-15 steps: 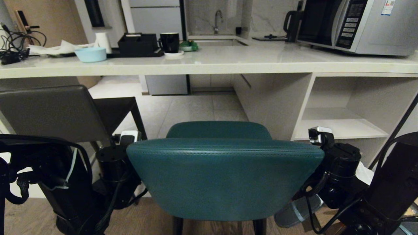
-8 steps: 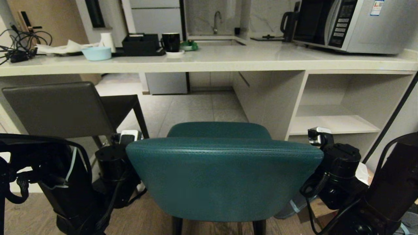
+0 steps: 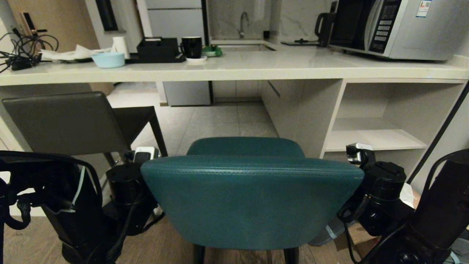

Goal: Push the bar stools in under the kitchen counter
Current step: Pull the blue chair out from under the dining table

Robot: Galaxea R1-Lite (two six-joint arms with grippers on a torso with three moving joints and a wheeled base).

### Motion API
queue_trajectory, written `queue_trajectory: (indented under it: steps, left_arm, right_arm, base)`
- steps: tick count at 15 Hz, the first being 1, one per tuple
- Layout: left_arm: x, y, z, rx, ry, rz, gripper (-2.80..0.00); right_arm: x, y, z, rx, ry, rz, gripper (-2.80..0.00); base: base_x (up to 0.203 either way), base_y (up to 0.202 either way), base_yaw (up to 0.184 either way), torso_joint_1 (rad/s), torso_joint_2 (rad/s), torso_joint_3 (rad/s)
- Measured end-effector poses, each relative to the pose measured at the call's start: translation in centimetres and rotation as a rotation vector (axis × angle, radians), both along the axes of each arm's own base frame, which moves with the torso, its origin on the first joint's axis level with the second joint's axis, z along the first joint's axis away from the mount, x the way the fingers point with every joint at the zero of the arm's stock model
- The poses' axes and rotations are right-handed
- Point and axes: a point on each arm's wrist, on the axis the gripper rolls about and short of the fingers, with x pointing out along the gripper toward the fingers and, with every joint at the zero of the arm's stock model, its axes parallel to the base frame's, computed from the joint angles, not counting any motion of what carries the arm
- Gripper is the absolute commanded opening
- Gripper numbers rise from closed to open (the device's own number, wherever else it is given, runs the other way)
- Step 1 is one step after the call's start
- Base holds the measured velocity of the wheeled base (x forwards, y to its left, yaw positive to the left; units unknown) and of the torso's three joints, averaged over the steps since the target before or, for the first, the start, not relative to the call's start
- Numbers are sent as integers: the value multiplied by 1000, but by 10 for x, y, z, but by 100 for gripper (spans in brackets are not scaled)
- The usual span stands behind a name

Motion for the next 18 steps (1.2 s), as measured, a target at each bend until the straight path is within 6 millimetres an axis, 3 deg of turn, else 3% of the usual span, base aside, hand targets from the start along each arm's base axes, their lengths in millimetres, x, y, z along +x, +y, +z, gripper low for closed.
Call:
queue_trajectory:
  steps: [2, 5, 9, 12, 15, 18]
  left_arm:
    - [1, 3, 1, 0, 0, 10, -280]
    - [10, 27, 11, -19, -38, 80, -280]
    - [9, 44, 14, -23, -36, 132, -280]
    - [-9, 46, 11, -9, 5, 112, -280]
    - [-34, 34, 13, -4, 34, 41, -280]
    - [-33, 28, 21, -14, 0, 19, -280]
  right_arm:
    - [9, -14, 5, 3, -24, -42, -280]
    - [24, -58, 18, 4, -76, -188, -280]
    - [16, -70, 25, 1, -82, -225, -280]
    - [0, -71, 28, -17, -70, -206, -280]
    - [-26, -71, 27, -36, -39, -178, -280]
    - [-54, -67, 27, -90, -18, -116, -280]
  base:
    - [0, 0, 0, 0, 0, 0]
    - [0, 0, 0, 0, 0, 0]
    - [0, 0, 0, 0, 0, 0]
    - [0, 0, 0, 0, 0, 0]
    - [0, 0, 0, 0, 0, 0]
    - [0, 0, 0, 0, 0, 0]
